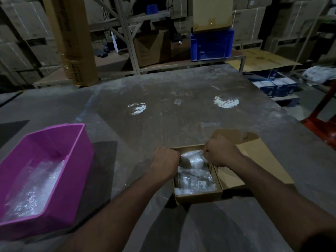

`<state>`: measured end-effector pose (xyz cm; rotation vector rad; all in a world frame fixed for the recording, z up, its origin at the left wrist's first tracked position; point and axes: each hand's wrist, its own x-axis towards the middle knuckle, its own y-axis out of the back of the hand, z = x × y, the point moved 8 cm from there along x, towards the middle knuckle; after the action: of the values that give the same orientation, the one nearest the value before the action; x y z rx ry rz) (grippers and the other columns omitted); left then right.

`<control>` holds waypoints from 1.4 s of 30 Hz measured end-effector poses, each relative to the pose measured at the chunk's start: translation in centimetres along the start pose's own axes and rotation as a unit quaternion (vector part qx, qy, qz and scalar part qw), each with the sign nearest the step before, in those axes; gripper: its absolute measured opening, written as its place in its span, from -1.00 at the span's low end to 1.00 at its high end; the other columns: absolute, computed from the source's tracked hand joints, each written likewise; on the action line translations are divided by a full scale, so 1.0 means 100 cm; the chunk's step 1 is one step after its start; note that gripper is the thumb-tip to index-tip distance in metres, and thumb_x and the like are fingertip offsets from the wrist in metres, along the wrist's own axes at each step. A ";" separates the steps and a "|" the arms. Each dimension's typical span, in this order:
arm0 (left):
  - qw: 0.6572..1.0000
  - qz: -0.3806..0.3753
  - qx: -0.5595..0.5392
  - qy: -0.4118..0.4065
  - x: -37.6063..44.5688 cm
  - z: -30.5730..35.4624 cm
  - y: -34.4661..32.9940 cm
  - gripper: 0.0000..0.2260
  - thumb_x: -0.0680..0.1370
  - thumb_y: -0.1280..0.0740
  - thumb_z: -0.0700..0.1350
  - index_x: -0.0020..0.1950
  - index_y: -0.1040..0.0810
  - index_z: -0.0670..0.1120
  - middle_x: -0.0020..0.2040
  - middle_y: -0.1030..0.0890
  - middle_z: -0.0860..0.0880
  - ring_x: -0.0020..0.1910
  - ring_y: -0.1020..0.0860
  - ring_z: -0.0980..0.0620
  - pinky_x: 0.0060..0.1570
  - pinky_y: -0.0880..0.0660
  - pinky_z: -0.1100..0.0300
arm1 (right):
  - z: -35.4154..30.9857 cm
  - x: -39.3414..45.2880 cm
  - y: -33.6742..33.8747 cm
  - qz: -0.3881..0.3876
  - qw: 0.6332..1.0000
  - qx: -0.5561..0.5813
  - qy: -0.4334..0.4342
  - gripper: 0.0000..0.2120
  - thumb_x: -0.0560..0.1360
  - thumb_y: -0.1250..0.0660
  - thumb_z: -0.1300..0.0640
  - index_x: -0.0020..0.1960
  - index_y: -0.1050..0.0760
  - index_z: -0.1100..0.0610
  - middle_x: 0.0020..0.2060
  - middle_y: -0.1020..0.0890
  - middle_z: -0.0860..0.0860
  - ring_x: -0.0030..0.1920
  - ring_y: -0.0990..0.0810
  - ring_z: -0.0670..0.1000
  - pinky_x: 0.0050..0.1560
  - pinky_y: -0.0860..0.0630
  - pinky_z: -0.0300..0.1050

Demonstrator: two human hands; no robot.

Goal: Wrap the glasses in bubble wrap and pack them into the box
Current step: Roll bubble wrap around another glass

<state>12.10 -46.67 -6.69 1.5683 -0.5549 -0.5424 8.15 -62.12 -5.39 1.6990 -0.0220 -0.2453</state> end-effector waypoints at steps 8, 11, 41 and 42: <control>0.999 0.040 0.001 0.025 -0.008 -0.001 0.015 -0.82 0.58 -0.28 -0.14 0.10 -0.66 -0.04 0.08 -0.65 -0.06 0.14 -0.51 -0.09 0.06 -0.43 0.07 | -0.030 0.000 0.014 0.078 0.993 -0.012 0.084 -0.80 0.59 -0.27 0.14 0.07 -0.67 0.01 0.02 -0.67 -0.01 0.11 -0.45 0.01 0.07 -0.50 -0.01; 0.999 0.013 0.018 0.029 -0.010 0.001 0.014 -0.80 0.58 -0.28 -0.15 0.12 -0.66 -0.02 0.08 -0.66 -0.05 0.17 -0.51 -0.09 0.09 -0.42 0.04 | -0.036 -0.001 0.007 0.051 0.991 -0.074 0.095 -0.76 0.58 -0.29 0.19 0.14 -0.67 0.01 0.09 -0.68 -0.01 0.19 -0.51 0.05 0.06 -0.42 -0.05; 0.892 0.229 -0.328 0.208 -0.119 -0.134 0.078 -0.86 0.58 -0.36 -0.12 -0.02 -0.68 0.10 -0.07 -0.71 0.15 -0.13 -0.65 0.17 -0.04 -0.62 0.05 | -0.146 -0.060 0.040 0.072 0.943 0.276 0.174 -0.67 0.62 -0.20 0.25 0.20 -0.65 -0.03 -0.13 -0.47 -0.32 0.11 -0.44 -0.14 -0.02 -0.38 -0.31; 0.887 0.238 -0.333 0.214 -0.131 -0.143 0.081 -0.87 0.58 -0.37 -0.12 -0.01 -0.68 0.09 -0.05 -0.71 0.14 -0.11 -0.65 0.19 -0.03 -0.63 0.06 | -0.161 -0.062 0.038 0.071 0.934 0.298 0.186 -0.67 0.61 -0.21 0.25 0.17 -0.66 -0.04 -0.17 -0.46 -0.34 0.06 -0.43 -0.18 -0.08 -0.36 -0.36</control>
<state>10.91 -27.78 2.47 0.8049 -0.3365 0.0164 5.43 -45.93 1.20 2.3148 0.0681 0.2214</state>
